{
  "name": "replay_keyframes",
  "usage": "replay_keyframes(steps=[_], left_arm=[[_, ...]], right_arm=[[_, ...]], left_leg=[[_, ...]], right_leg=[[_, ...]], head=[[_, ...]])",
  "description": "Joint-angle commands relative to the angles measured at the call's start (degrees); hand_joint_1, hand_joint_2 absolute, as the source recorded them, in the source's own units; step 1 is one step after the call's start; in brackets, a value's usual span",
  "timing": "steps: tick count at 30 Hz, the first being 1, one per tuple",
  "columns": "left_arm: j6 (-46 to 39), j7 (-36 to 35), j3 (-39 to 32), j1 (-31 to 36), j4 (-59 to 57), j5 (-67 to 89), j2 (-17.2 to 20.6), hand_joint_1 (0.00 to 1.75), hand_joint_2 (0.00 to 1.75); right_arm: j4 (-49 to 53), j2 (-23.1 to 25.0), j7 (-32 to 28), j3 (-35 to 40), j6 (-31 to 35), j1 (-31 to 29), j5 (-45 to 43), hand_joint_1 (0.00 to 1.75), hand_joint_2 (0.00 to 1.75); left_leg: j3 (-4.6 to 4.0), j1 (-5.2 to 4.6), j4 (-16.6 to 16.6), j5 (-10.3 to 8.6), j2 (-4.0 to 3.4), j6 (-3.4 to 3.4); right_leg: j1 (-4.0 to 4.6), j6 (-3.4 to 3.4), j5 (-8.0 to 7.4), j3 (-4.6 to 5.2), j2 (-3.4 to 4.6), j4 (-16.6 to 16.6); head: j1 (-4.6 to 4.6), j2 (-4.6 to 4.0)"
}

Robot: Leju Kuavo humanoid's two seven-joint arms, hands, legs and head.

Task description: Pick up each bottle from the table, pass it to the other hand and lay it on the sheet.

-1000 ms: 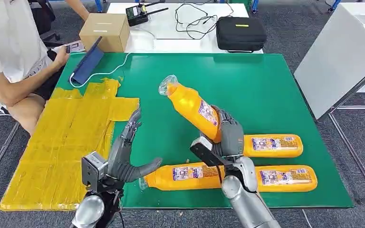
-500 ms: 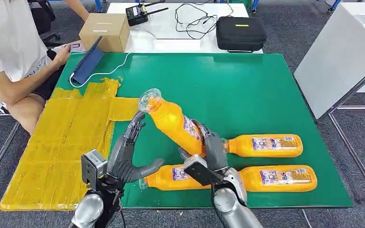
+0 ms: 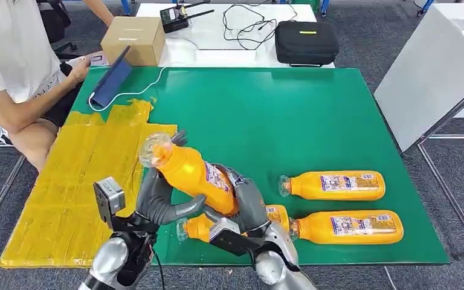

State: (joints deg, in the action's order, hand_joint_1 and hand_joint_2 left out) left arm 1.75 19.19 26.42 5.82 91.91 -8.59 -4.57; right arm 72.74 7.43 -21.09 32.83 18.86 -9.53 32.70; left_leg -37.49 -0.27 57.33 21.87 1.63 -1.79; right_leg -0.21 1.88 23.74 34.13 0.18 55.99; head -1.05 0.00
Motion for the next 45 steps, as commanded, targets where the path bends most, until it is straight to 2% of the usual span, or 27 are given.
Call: replay_keyframes(steps=[1,5,6,22,23,24,25,30,32,34,36,38,39,40,45], left_arm=[[2.57,-1.05,3.11,3.52,-2.51,-4.47,1.80,0.47,1.75],[2.57,-1.05,3.11,3.52,-2.51,-4.47,1.80,0.47,1.75],[2.50,-0.96,3.11,3.51,-2.34,-4.53,1.77,1.75,1.75],[-2.22,2.54,3.68,3.64,-2.19,0.10,2.07,1.75,1.75],[-2.81,2.82,3.39,3.57,-1.97,0.54,2.20,1.75,1.75],[-3.24,2.96,2.81,3.45,-1.46,0.78,2.52,1.75,1.75],[-4.08,3.38,2.41,3.42,-1.24,1.49,2.67,1.75,1.75],[-7.05,4.46,-0.46,3.23,0.23,4.00,3.79,1.75,1.75],[-12.18,5.38,-2.23,3.60,0.41,10.09,4.66,1.75,1.75],[-18.03,4.43,-5.26,4.77,-0.45,18.36,6.19,1.75,1.75],[-18.59,3.69,-7.06,5.62,-1.46,20.57,6.69,1.75,1.75],[-26.15,-0.14,-8.91,8.33,-5.42,37.63,7.19,1.75,1.75],[-26.14,-0.08,-9.25,8.78,-6.14,37.54,7.14,1.75,1.75],[-29.99,-6.89,-7.73,11.52,-10.61,54.67,8.05,1.75,1.75],[-30.01,-6.46,-8.00,12.79,-13.10,54.89,7.20,1.75,1.75]], right_arm=[[-6.23,-0.63,0.05,5.61,-0.37,-3.49,-0.18,1.75,1.75],[-6.23,-0.63,0.05,5.61,-0.37,-3.49,-0.18,1.75,1.75],[-6.47,-0.57,0.05,5.77,-0.43,-3.55,-0.26,1.75,1.75],[-2.30,-1.06,-0.88,5.65,0.53,-2.52,-3.65,1.71,1.75],[-1.47,-0.94,-1.07,5.13,0.93,-2.15,-4.37,1.57,1.75],[0.39,-1.21,-0.98,4.59,1.05,-1.58,-5.16,0.66,1.75],[1.28,-1.25,-1.26,4.09,1.53,-1.29,-5.67,0.00,1.75],[6.85,-2.43,-1.22,2.45,2.87,0.14,-6.05,0.00,1.75],[10.11,-2.55,-2.62,0.96,4.97,1.26,-6.68,0.00,1.75],[16.61,-3.60,-3.34,-0.86,6.98,3.18,-6.49,0.00,1.75],[19.80,-4.22,-3.21,-1.57,7.25,4.04,-6.16,0.00,1.75],[23.95,-4.52,-4.21,-2.60,8.69,5.13,-5.70,0.00,1.75],[24.56,-4.67,-4.05,-2.64,8.45,5.23,-5.80,0.00,1.75],[26.32,-4.74,-4.71,-2.98,7.98,5.56,-7.30,0.00,1.75],[27.18,-4.81,-4.43,-3.06,7.63,5.79,-7.35,0.00,1.75]], left_leg=[[0.36,0.06,0.02,0.16,-0.21,0.12],[0.32,0.05,0.02,0.12,-0.12,0.12],[0.19,0.02,-0.01,0.06,-0.09,0.08],[0.31,0.05,0.04,0.14,-0.10,0.12],[0.17,0.02,0.01,0.06,-0.07,0.07],[0.11,0.02,0.00,0.04,-0.05,0.07],[0.19,0.04,0.03,0.09,-0.09,0.09],[0.11,0.03,0.02,0.06,-0.10,0.08],[0.32,0.04,0.06,0.17,-0.16,0.13],[0.11,0.02,0.02,0.05,-0.05,0.08],[0.02,0.00,0.01,0.00,0.01,0.06],[0.23,0.04,0.08,0.13,-0.06,0.13],[0.18,0.06,0.06,0.08,0.03,0.12],[0.11,0.02,0.01,0.02,0.00,0.08],[0.25,0.06,0.02,0.05,0.06,0.10]], right_leg=[[0.08,-0.03,0.11,-0.39,0.06,-0.06],[0.07,-0.03,0.11,-0.37,-0.05,-0.05],[0.03,-0.01,0.06,-0.20,-0.03,-0.04],[0.07,-0.02,0.13,-0.35,-0.06,-0.04],[0.03,-0.01,0.07,-0.19,-0.05,-0.03],[0.03,-0.01,0.05,-0.13,-0.05,-0.03],[0.05,-0.02,0.09,-0.22,-0.04,-0.02],[0.04,-0.02,0.05,-0.11,0.00,-0.01],[0.05,-0.03,0.16,-0.35,-0.02,0.01],[0.02,-0.02,0.07,-0.12,-0.08,0.01],[0.00,-0.02,0.04,-0.02,-0.09,0.02],[0.05,-0.04,0.16,-0.25,-0.09,0.06],[0.07,-0.03,0.13,-0.24,-0.18,0.03],[0.02,-0.02,0.06,-0.12,-0.12,0.01],[0.06,-0.02,0.10,-0.32,-0.18,-0.04]], head=[[0.00,0.00],[0.00,0.00],[-0.02,0.00],[0.00,0.00],[-0.02,0.00],[0.00,0.00],[0.00,0.00],[0.00,0.00],[0.00,0.00],[0.00,0.00],[0.00,0.00],[0.00,0.00],[0.02,0.00],[-0.02,0.00],[0.00,0.00]])
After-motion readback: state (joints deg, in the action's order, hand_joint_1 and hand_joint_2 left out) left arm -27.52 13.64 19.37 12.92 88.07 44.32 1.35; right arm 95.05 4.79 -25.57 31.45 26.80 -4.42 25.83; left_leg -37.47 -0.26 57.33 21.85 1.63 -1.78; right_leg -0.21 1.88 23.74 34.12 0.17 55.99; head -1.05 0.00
